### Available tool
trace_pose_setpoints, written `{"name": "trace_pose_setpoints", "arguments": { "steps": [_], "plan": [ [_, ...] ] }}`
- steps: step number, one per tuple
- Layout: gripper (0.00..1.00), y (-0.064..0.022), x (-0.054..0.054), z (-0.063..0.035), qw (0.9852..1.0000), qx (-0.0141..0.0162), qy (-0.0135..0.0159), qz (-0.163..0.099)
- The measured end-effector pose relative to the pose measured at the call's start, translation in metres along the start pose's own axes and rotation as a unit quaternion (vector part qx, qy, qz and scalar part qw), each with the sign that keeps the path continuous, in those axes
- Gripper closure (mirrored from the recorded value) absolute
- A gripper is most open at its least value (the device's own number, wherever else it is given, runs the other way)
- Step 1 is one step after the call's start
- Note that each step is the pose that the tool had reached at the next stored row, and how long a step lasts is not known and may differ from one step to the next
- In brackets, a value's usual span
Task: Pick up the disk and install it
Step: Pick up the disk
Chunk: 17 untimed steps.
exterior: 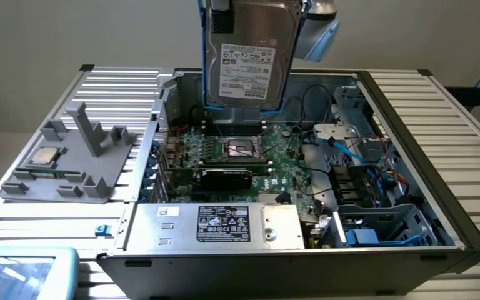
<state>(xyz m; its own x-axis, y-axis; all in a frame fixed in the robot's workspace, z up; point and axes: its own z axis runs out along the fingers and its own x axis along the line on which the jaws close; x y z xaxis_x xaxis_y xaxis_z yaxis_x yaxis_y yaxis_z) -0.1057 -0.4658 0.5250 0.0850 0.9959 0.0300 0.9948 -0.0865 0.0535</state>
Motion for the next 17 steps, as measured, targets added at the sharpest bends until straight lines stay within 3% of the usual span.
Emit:
{"name": "trace_pose_setpoints", "arguments": {
  "steps": [17],
  "plan": [
    [0.63, 0.0471, -0.056, 0.0008, 1.0000, 0.0001, 0.0000, 0.000]
  ]
}}
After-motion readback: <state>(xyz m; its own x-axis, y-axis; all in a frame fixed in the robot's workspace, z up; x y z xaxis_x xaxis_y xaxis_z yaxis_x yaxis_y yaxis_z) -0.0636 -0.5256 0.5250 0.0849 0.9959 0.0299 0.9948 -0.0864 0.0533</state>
